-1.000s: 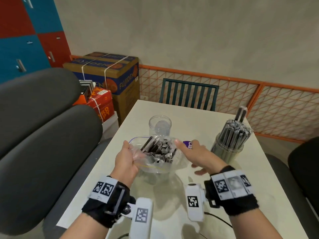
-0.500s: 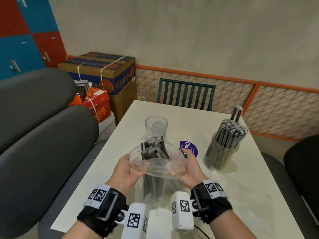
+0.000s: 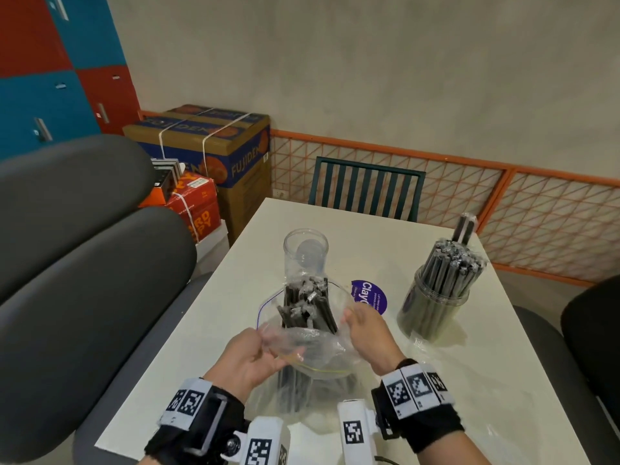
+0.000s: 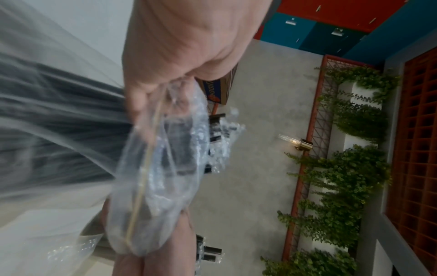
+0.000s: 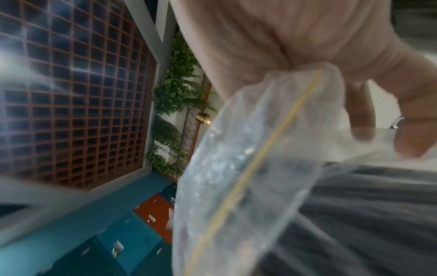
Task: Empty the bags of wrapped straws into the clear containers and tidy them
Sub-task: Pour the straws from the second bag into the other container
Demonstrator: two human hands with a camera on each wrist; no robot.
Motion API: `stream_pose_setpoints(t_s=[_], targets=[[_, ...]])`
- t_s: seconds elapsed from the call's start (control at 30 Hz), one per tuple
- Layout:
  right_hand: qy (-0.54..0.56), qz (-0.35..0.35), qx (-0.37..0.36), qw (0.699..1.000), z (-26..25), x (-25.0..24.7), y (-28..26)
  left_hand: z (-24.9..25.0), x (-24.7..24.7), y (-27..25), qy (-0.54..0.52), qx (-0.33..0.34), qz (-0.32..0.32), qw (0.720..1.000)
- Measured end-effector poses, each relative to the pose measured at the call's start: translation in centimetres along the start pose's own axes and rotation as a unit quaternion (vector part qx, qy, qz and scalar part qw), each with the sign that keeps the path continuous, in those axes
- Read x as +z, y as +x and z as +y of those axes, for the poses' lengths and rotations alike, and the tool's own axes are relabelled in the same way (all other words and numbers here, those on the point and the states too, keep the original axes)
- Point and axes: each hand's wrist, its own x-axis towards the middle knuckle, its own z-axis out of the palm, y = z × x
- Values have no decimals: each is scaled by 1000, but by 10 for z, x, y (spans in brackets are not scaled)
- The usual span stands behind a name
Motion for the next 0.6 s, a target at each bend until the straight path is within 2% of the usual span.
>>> stream_pose_setpoints(t_s=[0.1,0.2,0.27,0.33,0.4,0.47,0.6], targets=[[38,-9,52,998,5,-3,4,-1,0,0,-37,10,-53,998],[132,-11,132,982,10,-2,6,-2,6,-9,56,15,-84,995],[206,-35,180,961,10,-6,3,-3,7,-16,142,-8,-55,988],[226,-89,204,948,7,-11,-2,-6,5,-19,174,-31,-21,984],[212,-115,188,952,7,-16,-6,-7,4,-22,182,-35,-6,983],[197,-94,173,960,8,-20,-9,-9,2,-20,176,-22,1,984],[179,-45,117,976,10,-31,-14,-17,6,-27,179,5,-40,983]])
